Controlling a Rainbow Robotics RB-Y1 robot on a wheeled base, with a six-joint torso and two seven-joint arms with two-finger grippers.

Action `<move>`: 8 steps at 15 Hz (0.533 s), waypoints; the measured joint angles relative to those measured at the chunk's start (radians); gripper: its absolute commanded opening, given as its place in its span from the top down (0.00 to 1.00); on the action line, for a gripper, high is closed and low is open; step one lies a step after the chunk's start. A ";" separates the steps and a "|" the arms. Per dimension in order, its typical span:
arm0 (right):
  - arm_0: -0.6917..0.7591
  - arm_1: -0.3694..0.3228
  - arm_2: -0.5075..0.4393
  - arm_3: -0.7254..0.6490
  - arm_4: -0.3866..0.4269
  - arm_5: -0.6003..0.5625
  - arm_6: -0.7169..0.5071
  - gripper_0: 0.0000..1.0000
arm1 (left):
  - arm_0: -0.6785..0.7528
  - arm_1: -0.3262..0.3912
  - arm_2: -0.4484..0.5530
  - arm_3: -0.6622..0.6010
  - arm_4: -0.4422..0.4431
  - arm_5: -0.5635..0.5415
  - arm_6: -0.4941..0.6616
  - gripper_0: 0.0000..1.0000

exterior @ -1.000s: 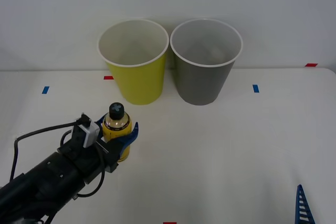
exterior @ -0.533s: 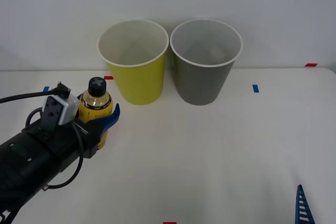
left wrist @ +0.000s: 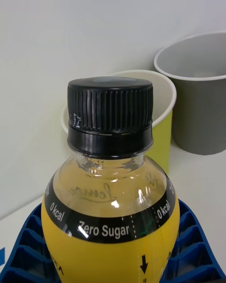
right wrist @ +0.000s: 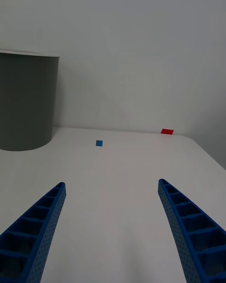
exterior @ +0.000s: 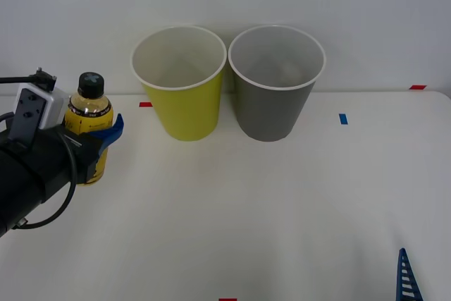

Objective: Put cans in the gray bin and PET bottles in the light green bin.

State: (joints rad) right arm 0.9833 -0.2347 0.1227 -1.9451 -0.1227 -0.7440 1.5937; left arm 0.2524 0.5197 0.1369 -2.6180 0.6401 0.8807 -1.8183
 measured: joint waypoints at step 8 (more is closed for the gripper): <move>0.000 0.000 0.000 0.000 0.000 0.000 0.000 0.36 | -0.261 -0.029 0.128 0.000 0.071 0.171 -0.011 1.00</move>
State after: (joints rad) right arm 0.9833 -0.2347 0.1227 -1.9450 -0.1227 -0.7440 1.5937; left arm -0.0088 0.4908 0.2653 -2.6182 0.7111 1.0521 -1.8294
